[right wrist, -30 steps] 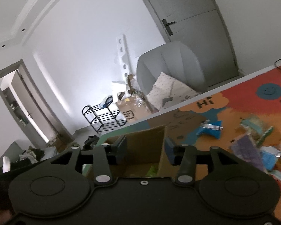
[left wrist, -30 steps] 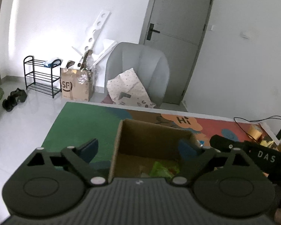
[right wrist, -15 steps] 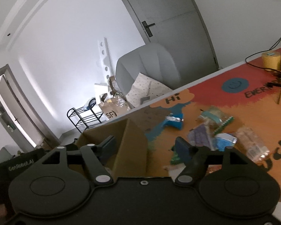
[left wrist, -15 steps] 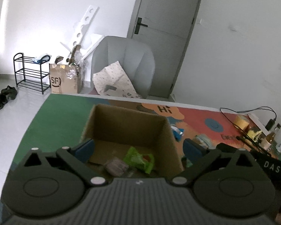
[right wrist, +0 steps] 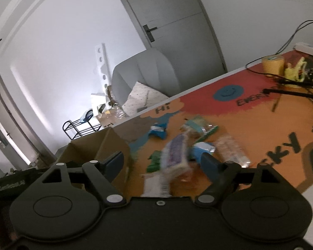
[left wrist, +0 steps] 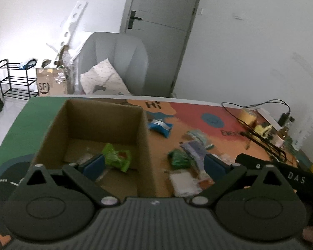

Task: Organize snacks
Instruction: 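Grasp a tall clear packet with the left tool while the right tool reaches toward a bread packet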

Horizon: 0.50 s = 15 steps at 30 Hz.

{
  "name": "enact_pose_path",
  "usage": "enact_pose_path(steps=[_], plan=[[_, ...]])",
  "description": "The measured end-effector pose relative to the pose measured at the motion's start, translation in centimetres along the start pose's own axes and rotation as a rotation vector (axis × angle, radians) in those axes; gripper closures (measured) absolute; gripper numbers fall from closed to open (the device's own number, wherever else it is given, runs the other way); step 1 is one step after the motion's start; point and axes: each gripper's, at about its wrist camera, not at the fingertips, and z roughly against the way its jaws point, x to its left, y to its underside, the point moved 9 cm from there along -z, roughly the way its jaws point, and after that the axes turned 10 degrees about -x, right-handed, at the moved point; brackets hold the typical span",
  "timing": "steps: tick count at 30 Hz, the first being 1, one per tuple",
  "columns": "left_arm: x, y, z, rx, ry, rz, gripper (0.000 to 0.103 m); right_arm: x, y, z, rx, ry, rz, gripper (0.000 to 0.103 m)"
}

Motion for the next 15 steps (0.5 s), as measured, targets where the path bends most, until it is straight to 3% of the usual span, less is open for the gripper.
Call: enact_pose_path(steps=[15], plan=[[-5.6, 1.6, 0.4, -0.015, 0.039, -0.018, 0.007, -5.0, -0.2, 2.0, 0.002, 0.035, -0.009, 0.023]])
